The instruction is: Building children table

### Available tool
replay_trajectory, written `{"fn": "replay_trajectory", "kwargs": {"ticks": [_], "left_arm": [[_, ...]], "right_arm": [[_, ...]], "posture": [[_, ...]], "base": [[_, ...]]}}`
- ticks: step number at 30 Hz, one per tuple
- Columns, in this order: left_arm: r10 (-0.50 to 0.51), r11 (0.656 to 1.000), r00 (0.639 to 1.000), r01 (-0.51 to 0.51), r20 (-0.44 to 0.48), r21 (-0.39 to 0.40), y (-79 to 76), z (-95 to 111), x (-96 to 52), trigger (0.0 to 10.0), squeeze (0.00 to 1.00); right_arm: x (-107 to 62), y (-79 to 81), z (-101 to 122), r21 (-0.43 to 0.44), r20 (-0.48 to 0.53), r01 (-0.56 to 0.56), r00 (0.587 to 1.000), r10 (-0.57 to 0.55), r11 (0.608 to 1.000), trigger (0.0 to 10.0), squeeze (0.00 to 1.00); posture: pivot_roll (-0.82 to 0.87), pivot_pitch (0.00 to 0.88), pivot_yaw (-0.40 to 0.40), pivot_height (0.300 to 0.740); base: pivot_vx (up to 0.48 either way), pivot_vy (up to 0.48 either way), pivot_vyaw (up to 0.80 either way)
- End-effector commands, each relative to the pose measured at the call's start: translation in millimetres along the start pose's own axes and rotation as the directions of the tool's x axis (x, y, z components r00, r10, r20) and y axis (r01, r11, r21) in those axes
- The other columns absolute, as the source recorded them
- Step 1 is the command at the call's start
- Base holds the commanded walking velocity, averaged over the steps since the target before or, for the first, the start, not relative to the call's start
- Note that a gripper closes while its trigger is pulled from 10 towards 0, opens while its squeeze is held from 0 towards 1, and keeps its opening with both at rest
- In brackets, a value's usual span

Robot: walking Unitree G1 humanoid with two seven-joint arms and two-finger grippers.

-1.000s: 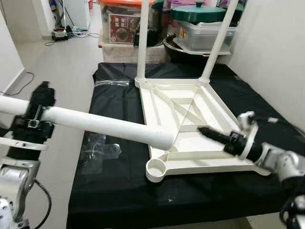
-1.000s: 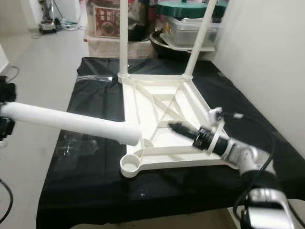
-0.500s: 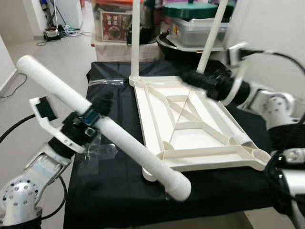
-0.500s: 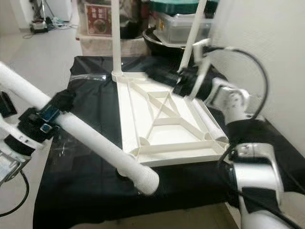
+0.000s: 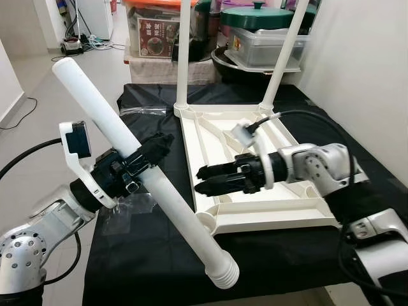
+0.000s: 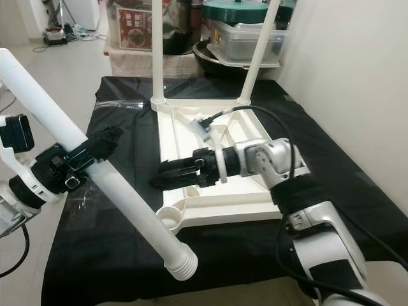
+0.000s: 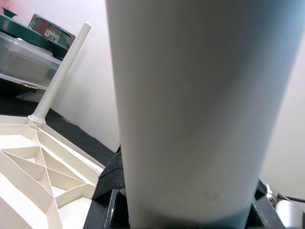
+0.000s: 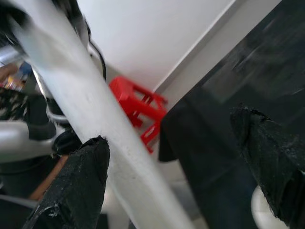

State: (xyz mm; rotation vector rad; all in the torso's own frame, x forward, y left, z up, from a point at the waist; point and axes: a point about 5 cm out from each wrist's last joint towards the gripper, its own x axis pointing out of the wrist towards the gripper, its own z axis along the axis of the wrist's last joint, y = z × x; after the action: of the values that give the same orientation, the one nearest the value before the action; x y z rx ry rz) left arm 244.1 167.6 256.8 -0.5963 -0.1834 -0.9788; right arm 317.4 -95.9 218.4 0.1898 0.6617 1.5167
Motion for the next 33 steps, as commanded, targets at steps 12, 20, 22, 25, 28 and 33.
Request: {"fn": "replay_trajectory", "kwargs": {"ticks": [12,20,22,25,28,33], "left_arm": [[-0.074,0.997,0.995,0.071,-0.07,-0.038,1.5,-15,14.6,10.0,0.0],[-0.075,0.996,0.996,0.073,-0.056,-0.042,4.6,-12,15.8,10.0,0.0],[-0.076,0.996,0.996,0.074,-0.054,-0.041,4.9,-11,16.2,10.0,0.0],[-0.081,0.996,0.995,0.079,-0.055,-0.034,5.9,-10,17.9,10.0,0.0],[-0.086,0.996,0.995,0.085,-0.052,-0.027,6.3,-9,19.6,10.0,0.0],[-0.096,0.995,0.994,0.095,-0.046,-0.019,6.4,-7,21.9,10.0,0.0]], "right_arm": [[38.8,25.5,-3,-0.135,-0.069,-0.204,0.978,0.196,0.97,10.0,0.0],[60.3,30.0,-15,-0.249,-0.104,-0.226,0.973,0.206,0.942,10.0,0.0],[63.1,31.0,-17,-0.257,-0.108,-0.224,0.973,0.203,0.94,10.0,0.0],[71.5,33.6,-24,-0.254,-0.137,-0.216,0.973,0.187,0.943,10.0,0.0],[80.2,30.1,-27,-0.228,-0.146,-0.179,0.978,0.149,0.957,10.0,0.0],[88.5,23.5,-25,-0.215,-0.11,-0.112,0.99,0.09,0.97,0.0,0.0]], "posture": [[0.02,0.0,-0.091,0.74],[0.02,0.0,-0.084,0.74],[0.02,0.0,-0.084,0.74],[0.02,0.0,-0.085,0.74],[0.01,0.0,-0.085,0.74],[0.02,0.0,-0.089,0.74]], "base": [[0.0,0.0,0.0],[0.0,0.0,0.0],[0.0,0.0,0.0],[0.0,0.0,0.0],[0.0,0.0,0.0],[0.0,0.0,0.0]]}}
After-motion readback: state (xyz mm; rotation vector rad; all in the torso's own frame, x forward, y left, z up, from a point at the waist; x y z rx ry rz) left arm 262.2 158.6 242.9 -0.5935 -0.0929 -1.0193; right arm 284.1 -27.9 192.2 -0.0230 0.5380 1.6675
